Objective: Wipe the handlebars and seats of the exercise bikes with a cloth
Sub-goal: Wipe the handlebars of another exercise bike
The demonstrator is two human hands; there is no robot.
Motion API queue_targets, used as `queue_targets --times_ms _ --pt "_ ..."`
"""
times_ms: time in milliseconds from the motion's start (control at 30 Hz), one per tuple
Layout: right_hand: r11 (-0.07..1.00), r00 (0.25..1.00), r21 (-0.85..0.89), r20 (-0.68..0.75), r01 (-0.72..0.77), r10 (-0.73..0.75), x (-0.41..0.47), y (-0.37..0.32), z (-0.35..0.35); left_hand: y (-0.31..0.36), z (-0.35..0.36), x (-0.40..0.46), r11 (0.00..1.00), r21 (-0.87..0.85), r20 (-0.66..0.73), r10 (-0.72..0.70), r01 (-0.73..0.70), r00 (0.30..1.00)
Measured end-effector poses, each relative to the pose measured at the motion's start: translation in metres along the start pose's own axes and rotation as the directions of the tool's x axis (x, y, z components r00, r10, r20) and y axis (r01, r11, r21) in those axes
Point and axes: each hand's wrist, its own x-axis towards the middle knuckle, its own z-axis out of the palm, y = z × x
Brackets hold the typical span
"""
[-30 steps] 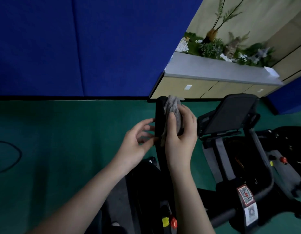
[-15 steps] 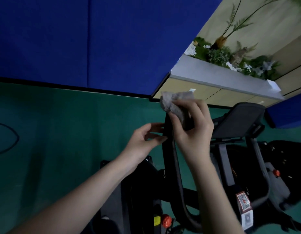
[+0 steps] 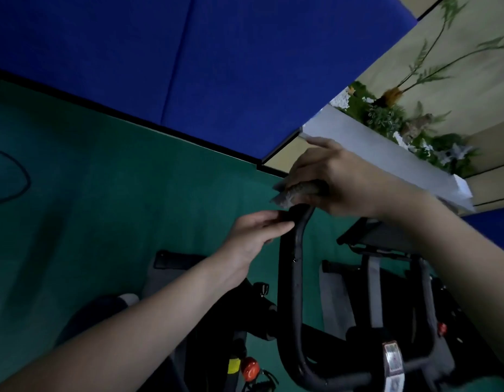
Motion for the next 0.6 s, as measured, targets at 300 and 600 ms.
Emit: queue_targets --times_ms 300,600 --pt "0.994 0.958 -0.03 0.27 0.106 -0.094 0.019 -0.006 -0.007 -0.007 0.004 0.004 0.996 -0.086 -0.017 0.014 -0.016 1.0" --pt "0.998 0.999 0.038 -0.008 0.045 -0.045 0.004 -0.001 -0.006 -0.005 0.002 0.006 0.998 -0.058 0.007 0.032 -0.031 0.999"
